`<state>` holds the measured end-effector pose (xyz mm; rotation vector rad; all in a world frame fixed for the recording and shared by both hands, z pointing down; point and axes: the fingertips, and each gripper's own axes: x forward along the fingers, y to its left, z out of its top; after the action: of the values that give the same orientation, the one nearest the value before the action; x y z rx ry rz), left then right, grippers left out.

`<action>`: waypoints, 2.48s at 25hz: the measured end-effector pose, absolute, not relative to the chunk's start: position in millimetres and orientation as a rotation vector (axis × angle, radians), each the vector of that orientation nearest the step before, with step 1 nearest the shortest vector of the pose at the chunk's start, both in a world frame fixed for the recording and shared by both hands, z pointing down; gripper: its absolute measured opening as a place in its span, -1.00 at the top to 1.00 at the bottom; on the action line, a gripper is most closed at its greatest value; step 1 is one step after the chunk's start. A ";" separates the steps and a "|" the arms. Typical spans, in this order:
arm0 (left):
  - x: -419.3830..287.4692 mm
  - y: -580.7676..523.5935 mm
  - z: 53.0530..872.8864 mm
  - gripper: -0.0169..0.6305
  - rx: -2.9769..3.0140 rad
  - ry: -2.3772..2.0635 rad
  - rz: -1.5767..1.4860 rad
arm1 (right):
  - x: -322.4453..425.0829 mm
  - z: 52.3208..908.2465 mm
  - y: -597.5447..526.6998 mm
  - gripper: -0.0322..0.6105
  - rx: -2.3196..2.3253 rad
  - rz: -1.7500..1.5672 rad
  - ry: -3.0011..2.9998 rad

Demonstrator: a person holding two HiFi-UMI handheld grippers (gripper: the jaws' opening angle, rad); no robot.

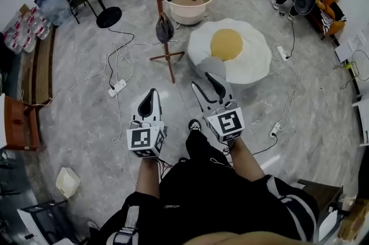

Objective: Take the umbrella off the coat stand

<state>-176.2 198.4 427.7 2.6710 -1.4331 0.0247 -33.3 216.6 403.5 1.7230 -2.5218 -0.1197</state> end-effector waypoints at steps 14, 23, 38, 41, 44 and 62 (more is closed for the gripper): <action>-115.0 51.5 411.1 0.96 2.647 -1.520 0.024 | 23.9 392.8 67.7 0.16 1.605 -0.109 -2.618; -88.8 -6.7 416.6 0.96 2.617 -1.559 0.084 | 56.0 403.6 4.3 0.10 1.585 -0.059 -2.650; -91.5 -150.4 418.5 0.96 2.688 -1.586 0.147 | 52.0 407.9 -133.1 0.06 1.585 -0.070 -2.642; -99.3 -191.7 419.5 0.96 2.675 -1.552 0.122 | 41.0 407.2 -172.1 0.05 1.580 -0.067 -2.631; -105.4 -224.5 423.9 0.96 2.673 -1.514 0.140 | 30.9 404.2 -202.1 0.04 1.573 -0.088 -2.615; -109.3 -356.8 451.0 0.96 2.648 -1.373 0.160 | 18.0 401.5 -322.4 0.00 1.563 -0.091 -2.547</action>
<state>-109.3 -356.8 451.0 2.6483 -1.3732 0.1601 18.0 -322.4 401.5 1.5632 -2.5466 -0.0906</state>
